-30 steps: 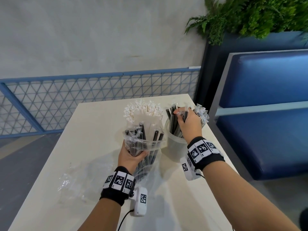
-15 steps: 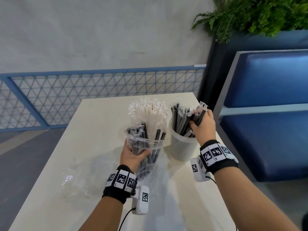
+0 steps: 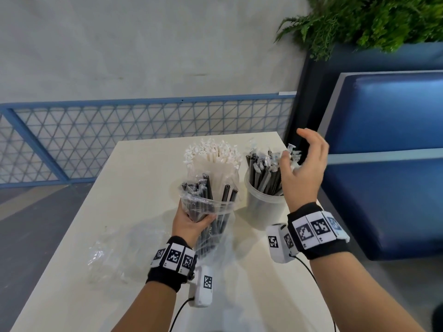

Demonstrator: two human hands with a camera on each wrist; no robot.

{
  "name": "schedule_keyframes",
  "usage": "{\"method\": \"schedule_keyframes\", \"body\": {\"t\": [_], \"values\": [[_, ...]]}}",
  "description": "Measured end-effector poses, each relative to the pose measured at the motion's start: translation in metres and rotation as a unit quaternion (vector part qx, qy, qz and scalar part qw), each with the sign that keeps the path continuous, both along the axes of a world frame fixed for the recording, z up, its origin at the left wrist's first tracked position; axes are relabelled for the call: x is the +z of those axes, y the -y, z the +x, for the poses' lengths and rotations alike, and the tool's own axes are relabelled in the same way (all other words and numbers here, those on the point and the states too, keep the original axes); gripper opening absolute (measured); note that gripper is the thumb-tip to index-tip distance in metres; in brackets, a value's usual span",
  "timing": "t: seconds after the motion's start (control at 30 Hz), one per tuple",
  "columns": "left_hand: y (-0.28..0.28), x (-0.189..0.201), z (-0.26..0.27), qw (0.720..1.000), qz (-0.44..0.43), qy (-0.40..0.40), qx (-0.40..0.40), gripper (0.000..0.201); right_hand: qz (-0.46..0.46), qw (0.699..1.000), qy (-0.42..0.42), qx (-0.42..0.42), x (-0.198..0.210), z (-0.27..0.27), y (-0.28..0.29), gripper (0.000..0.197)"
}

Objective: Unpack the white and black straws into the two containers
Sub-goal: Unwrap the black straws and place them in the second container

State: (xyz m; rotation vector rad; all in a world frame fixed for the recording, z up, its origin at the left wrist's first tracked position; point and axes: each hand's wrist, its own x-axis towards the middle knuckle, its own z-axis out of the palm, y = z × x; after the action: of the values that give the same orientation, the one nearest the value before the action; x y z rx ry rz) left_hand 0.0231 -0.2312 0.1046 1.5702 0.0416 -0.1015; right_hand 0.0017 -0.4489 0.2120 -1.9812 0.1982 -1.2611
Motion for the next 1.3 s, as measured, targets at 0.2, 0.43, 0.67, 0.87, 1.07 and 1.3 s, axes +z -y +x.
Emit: {"method": "schedule_keyframes", "body": {"t": [0.2,0.43,0.67,0.87,1.07,1.3], "values": [[-0.003,-0.003,0.001,1.000,-0.009,0.012,-0.008,0.099,-0.046,0.976,-0.055,0.207,-0.020,-0.020,-0.043,0.017],[-0.007,-0.004,-0.003,0.999,-0.003,0.033,-0.039,0.065,-0.044,0.911,-0.267,0.311,-0.055,-0.018,-0.067,0.037],[-0.014,-0.004,-0.007,0.994,0.011,0.023,-0.111,0.059,-0.032,0.878,-0.312,0.361,-0.056,-0.010,-0.073,0.074],[-0.020,-0.006,-0.007,0.983,0.059,0.040,-0.166,0.044,0.017,0.864,-0.320,0.388,-0.057,-0.007,-0.081,0.062],[-0.026,-0.007,-0.007,0.983,0.094,0.015,-0.155,0.043,0.056,0.858,-0.306,0.409,-0.064,-0.009,-0.086,0.045],[-0.021,-0.007,0.002,0.972,0.173,0.004,-0.156,0.037,0.051,0.883,-0.306,0.353,-0.069,-0.012,-0.095,0.058]]}}
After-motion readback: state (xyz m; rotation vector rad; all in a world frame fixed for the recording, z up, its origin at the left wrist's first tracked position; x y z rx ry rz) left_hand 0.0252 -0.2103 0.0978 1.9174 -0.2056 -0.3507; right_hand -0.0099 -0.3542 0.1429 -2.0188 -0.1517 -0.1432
